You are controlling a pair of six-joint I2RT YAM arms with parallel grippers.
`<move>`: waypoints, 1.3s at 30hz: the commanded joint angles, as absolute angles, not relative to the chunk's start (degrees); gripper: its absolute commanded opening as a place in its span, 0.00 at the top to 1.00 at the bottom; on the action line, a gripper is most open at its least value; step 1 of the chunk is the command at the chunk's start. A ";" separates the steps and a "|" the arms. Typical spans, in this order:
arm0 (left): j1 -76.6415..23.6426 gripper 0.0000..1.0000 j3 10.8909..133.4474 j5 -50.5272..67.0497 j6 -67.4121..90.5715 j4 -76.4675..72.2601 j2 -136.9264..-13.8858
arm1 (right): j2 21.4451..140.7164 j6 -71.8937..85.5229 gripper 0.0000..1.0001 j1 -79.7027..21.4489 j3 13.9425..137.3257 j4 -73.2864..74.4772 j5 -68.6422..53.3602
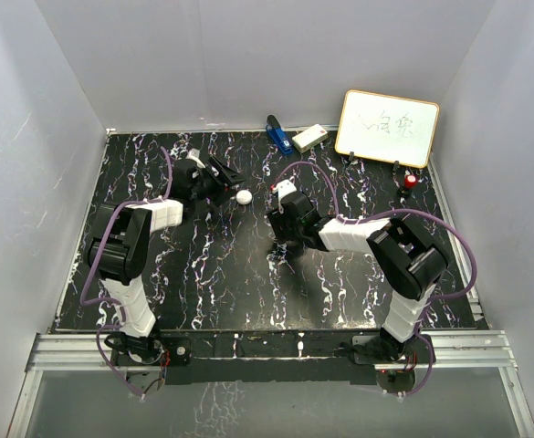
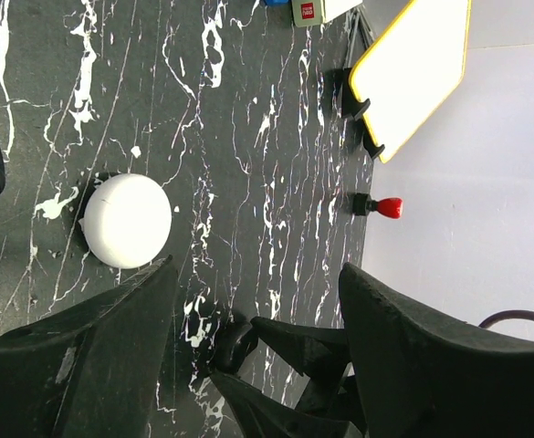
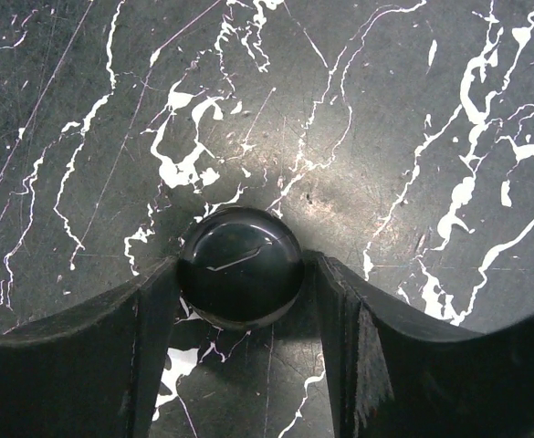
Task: Insert the wireless bluetooth earbuds into the charging case
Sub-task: Pick up the charging case at the center of the board.
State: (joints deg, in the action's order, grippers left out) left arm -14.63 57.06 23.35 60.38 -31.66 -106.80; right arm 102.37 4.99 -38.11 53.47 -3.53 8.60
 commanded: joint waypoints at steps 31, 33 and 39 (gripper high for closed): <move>-22.24 0.41 27.60 22.07 73.44 -72.46 -92.44 | 87.31 6.35 0.91 -36.99 43.05 -27.01 -15.00; -23.04 0.43 26.70 20.92 73.14 -74.43 -92.38 | 87.48 7.15 0.91 -37.00 43.53 -27.26 -15.33; -24.87 0.48 25.28 18.70 72.82 -78.93 -93.66 | 88.08 8.84 0.91 -36.92 45.73 -25.69 -15.75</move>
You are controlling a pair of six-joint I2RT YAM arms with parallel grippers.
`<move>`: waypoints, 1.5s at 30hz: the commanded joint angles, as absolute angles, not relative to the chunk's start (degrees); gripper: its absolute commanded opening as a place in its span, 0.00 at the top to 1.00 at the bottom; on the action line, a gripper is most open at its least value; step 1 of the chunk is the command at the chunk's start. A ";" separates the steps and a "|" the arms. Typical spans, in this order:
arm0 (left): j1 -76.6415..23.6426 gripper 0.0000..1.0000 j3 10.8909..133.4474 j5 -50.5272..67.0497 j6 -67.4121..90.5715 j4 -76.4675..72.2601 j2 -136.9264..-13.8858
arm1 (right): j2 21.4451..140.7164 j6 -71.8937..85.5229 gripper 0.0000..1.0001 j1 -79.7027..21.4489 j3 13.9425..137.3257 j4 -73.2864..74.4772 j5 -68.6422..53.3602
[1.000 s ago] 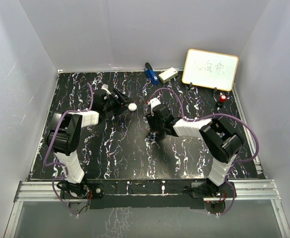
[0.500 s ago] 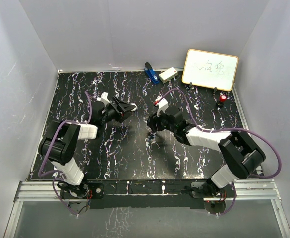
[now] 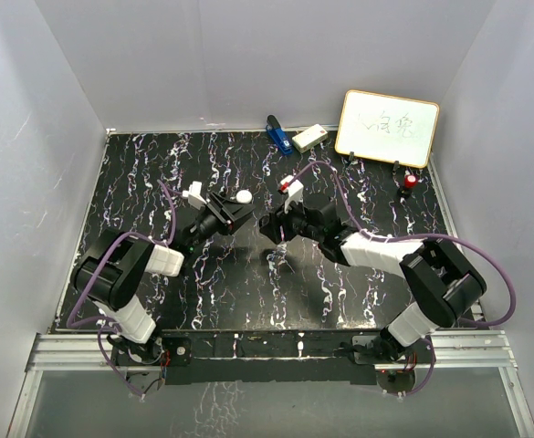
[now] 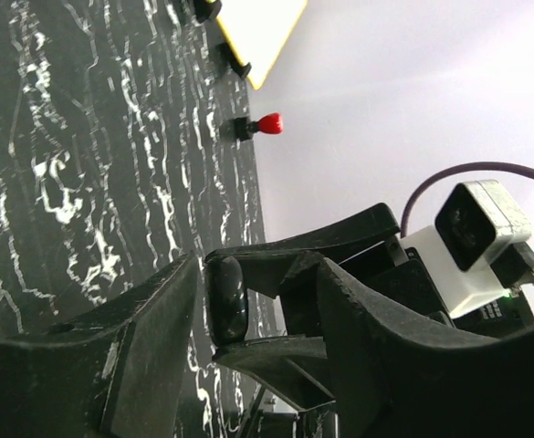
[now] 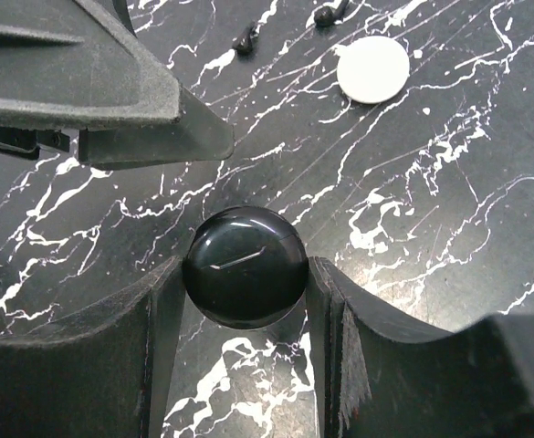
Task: Insert the wireless bluetooth earbuds into the charging case
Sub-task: Pick up the charging case at the center of the board.
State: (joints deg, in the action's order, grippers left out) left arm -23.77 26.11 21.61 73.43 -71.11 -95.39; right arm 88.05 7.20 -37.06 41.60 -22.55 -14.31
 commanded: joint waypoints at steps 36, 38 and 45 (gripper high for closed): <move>-31.50 0.54 26.00 11.72 68.53 -79.82 -96.53 | 88.37 13.69 0.92 -37.41 48.93 -23.06 -14.79; -31.53 0.55 26.20 11.46 68.28 -79.15 -96.38 | 88.40 13.55 0.92 -37.53 49.09 -22.99 -14.77; -31.75 0.64 26.43 10.73 67.93 -78.57 -96.40 | 88.24 13.36 0.92 -37.75 49.22 -22.75 -14.68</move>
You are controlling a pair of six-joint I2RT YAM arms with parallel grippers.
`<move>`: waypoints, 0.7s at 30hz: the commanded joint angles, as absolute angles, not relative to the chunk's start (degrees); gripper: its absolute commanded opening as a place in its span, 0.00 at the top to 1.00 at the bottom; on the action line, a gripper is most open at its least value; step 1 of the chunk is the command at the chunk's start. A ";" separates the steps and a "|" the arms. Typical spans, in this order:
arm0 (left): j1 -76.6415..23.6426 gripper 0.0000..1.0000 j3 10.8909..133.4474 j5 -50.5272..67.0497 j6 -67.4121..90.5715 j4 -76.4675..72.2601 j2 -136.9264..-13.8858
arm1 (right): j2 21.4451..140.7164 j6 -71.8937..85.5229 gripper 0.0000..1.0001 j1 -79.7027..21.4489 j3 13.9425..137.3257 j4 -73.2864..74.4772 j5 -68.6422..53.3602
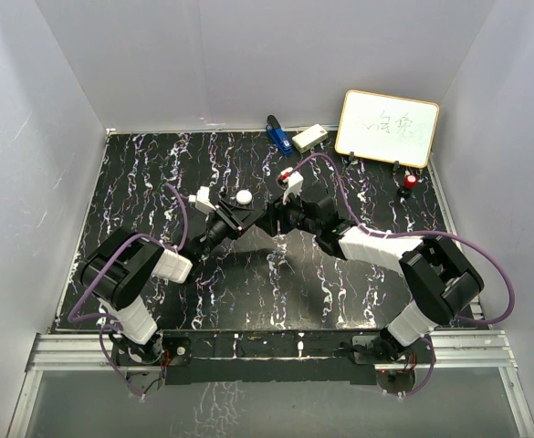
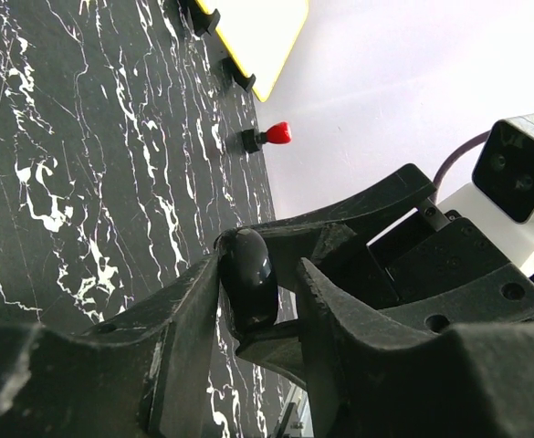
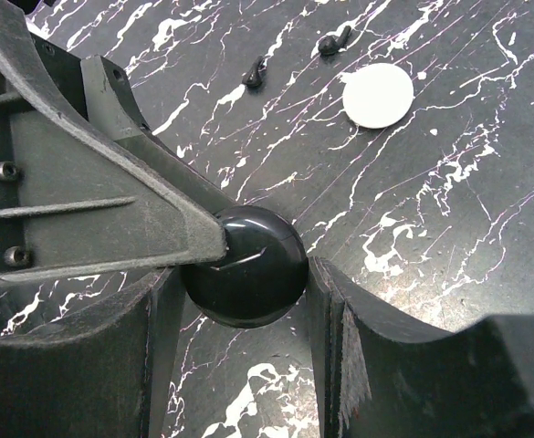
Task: Insert the wireless bluetooth earbuds into the charging case
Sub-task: Pick up the charging case at the center of the board.
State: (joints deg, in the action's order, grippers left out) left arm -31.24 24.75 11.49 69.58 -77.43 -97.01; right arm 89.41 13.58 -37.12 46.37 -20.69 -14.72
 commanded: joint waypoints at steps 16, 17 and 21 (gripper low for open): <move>-31.84 1.00 26.13 10.13 67.26 -76.41 -95.29 | 87.14 13.00 0.55 -37.95 49.75 -21.57 -13.61; -31.93 1.00 25.95 9.85 67.09 -75.87 -94.76 | 86.90 12.96 0.45 -37.97 49.75 -21.42 -13.31; -31.76 1.00 24.71 8.40 66.28 -73.48 -92.14 | 84.70 12.58 0.30 -37.80 48.78 -21.30 -11.51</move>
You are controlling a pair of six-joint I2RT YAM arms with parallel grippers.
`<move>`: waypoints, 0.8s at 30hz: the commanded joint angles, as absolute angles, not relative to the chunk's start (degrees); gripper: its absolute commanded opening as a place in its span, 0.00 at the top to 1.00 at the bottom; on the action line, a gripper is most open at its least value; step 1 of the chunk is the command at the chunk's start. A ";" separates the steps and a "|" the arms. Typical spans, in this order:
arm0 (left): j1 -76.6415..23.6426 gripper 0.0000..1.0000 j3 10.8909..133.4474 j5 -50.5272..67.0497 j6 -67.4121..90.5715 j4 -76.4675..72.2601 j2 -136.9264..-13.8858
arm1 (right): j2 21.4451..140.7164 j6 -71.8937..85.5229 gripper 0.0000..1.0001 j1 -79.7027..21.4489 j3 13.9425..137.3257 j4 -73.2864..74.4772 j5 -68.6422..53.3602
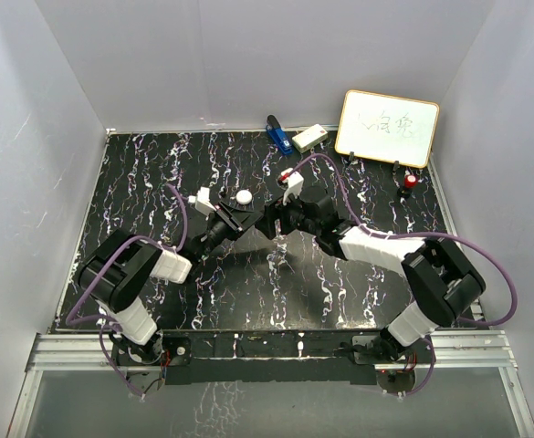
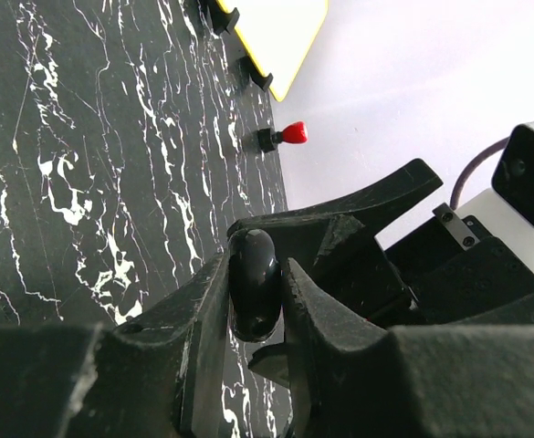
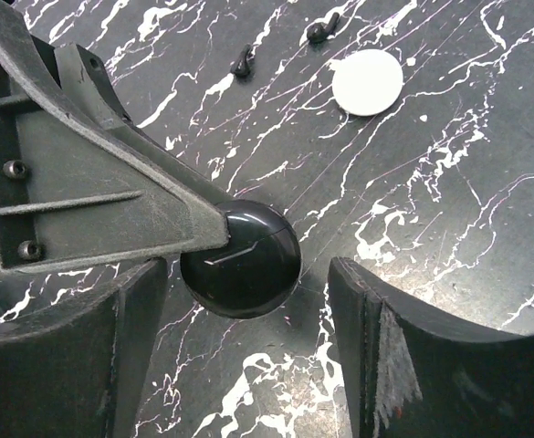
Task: Insert the wireless bluetooth earbuds into the charging case
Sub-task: Pick up the charging case at the center of the board.
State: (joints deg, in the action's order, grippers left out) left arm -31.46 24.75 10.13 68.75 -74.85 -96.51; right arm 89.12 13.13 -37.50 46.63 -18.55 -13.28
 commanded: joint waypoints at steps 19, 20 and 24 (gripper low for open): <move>-27.24 1.00 19.60 6.88 67.43 -65.66 -80.09 | 78.22 18.28 0.17 -37.78 48.45 -13.01 0.52; -27.25 1.00 19.60 6.67 67.36 -65.18 -79.43 | 78.83 18.26 0.17 -38.08 48.78 -12.83 0.93; -27.25 1.00 19.17 5.55 66.96 -62.91 -76.62 | 80.93 18.87 0.17 -39.28 49.69 -13.42 1.48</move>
